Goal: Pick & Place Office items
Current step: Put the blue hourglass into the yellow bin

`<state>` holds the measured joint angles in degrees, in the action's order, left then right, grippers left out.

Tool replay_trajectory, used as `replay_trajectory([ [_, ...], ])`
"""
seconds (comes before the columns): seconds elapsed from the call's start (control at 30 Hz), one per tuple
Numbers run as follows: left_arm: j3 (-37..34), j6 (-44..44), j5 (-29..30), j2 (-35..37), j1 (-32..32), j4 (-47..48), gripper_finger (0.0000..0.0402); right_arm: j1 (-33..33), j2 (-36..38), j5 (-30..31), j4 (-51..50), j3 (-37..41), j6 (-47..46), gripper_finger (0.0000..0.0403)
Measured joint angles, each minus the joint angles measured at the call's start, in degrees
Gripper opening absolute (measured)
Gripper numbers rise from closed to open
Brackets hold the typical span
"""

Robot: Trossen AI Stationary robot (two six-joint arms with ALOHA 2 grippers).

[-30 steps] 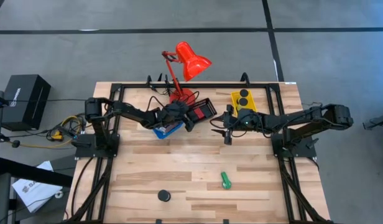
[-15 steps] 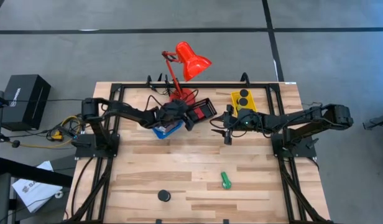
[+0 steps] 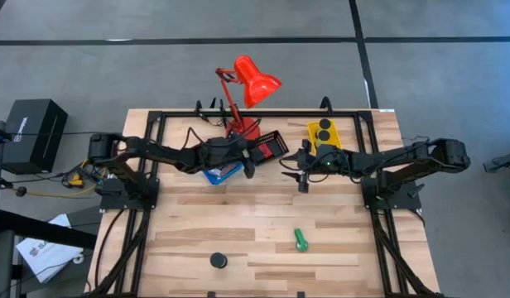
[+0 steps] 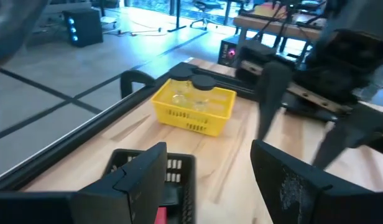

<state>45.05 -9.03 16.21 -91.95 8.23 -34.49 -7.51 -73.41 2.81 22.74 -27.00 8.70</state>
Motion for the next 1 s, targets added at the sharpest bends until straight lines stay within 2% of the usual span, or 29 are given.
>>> replay_trajectory([
  [0.3, 0.0, 0.0, -0.3, 0.5, -4.6, 0.2, 0.0227, 0.0, 0.0, 0.0, -3.0, 0.0, -2.3, 0.0230],
  [0.47, 0.0, -0.2, -5.7, 0.9, -8.1, 0.1, 0.0227, 0.0, 0.0, 0.0, -4.1, 0.0, -2.3, 0.0230],
  [0.73, 0.0, -0.2, -9.5, 0.9, -15.3, 0.3, 0.0203, 0.0, 0.0, 0.0, -4.3, 0.0, -2.3, 0.0230],
  [0.9, 0.0, -1.8, -9.7, 2.2, -19.6, 1.4, 0.0195, 0.0, 0.0, 0.0, -4.3, 0.0, -2.3, 0.0230],
  [1.0, 0.1, -3.2, -8.4, 4.4, -21.8, 5.8, 0.0196, 0.0, 0.0, 0.0, -4.0, 0.0, -2.3, 0.0230],
])
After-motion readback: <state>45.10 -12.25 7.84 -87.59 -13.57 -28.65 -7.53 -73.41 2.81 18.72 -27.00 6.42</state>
